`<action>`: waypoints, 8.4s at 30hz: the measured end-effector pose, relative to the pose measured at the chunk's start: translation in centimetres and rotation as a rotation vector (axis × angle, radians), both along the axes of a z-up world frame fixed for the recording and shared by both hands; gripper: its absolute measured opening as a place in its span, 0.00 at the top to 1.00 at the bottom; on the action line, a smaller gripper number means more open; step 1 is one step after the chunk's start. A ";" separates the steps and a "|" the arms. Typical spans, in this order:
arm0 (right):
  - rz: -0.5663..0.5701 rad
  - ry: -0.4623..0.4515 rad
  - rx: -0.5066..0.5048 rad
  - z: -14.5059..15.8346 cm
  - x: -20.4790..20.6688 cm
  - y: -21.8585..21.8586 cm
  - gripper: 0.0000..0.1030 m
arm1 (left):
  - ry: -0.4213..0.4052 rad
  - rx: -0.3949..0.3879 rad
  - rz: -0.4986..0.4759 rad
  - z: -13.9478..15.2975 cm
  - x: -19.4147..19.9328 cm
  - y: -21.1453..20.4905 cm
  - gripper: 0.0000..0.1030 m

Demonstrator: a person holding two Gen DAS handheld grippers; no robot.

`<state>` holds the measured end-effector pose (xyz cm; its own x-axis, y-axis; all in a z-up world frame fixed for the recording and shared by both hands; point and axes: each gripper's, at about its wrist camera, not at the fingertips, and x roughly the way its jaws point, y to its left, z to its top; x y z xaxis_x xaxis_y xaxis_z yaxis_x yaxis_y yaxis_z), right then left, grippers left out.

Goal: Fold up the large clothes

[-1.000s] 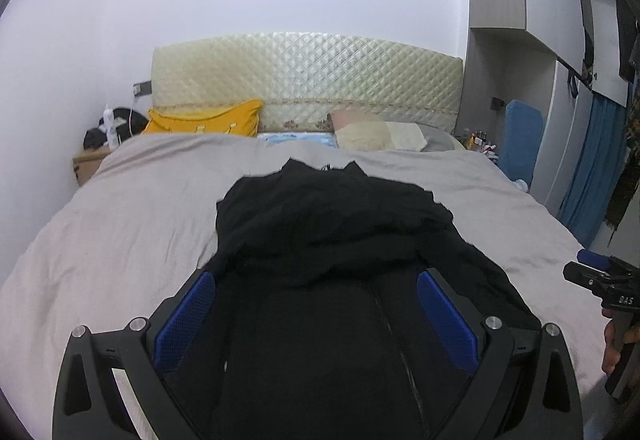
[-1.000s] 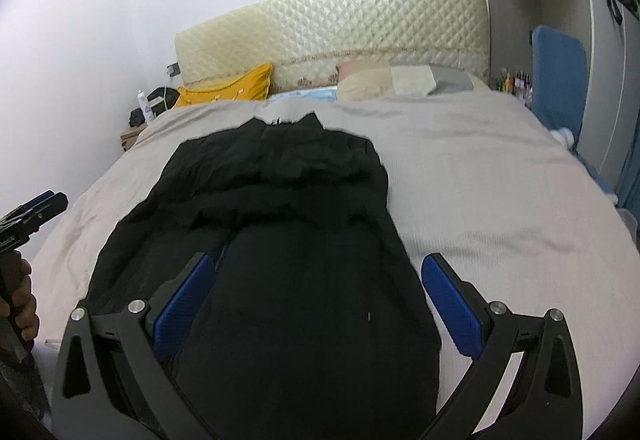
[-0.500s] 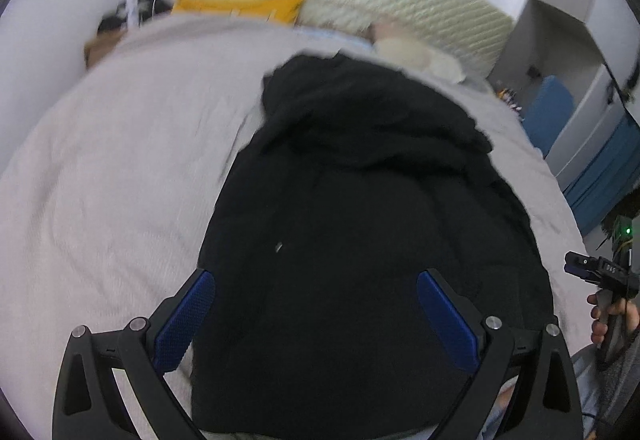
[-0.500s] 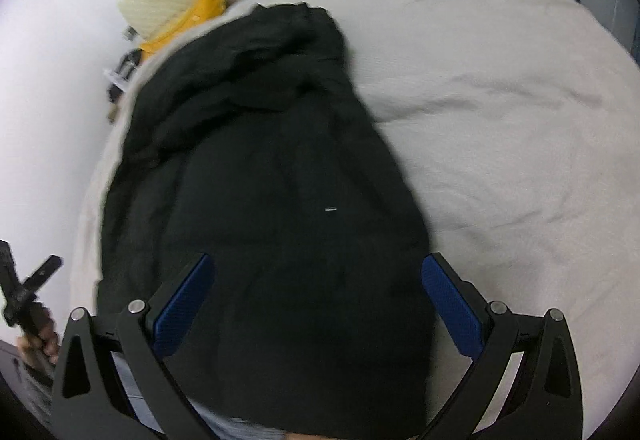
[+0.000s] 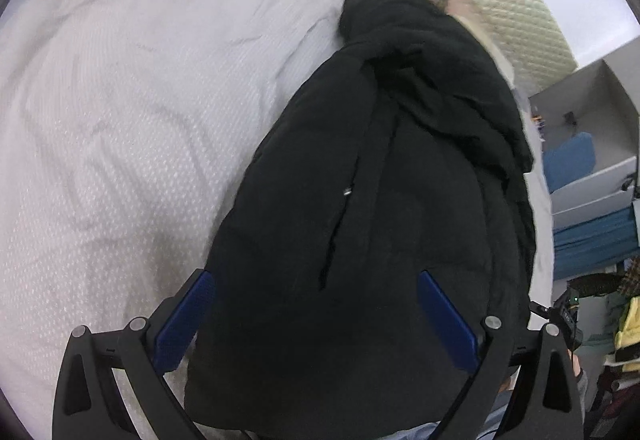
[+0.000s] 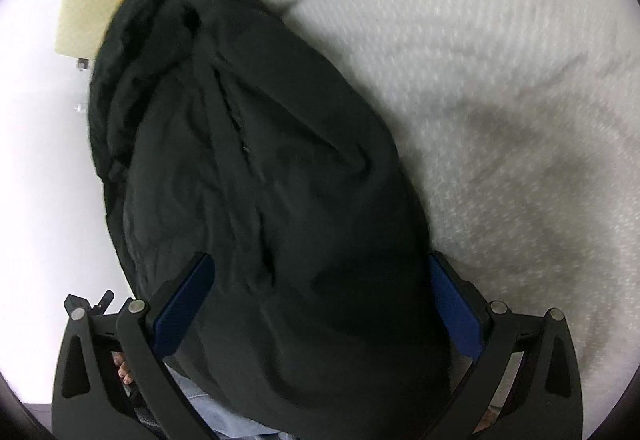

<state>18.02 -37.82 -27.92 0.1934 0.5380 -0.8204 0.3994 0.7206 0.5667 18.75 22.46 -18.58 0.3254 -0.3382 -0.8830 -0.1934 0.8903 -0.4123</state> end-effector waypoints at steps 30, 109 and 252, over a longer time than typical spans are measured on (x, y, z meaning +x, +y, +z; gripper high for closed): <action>0.119 -0.331 0.269 6.5 -1.6 6.0 0.00 | 0.297 -0.298 0.036 -7.7 2.1 2.4 0.01; -0.029 -0.655 0.074 25.2 -2.0 -1.2 0.92 | -0.259 -0.166 -0.125 24.7 3.0 -0.9 0.94; 0.194 -0.600 -0.482 6.0 16.0 5.2 0.00 | -0.409 0.388 -0.203 2.6 16.9 -14.4 0.06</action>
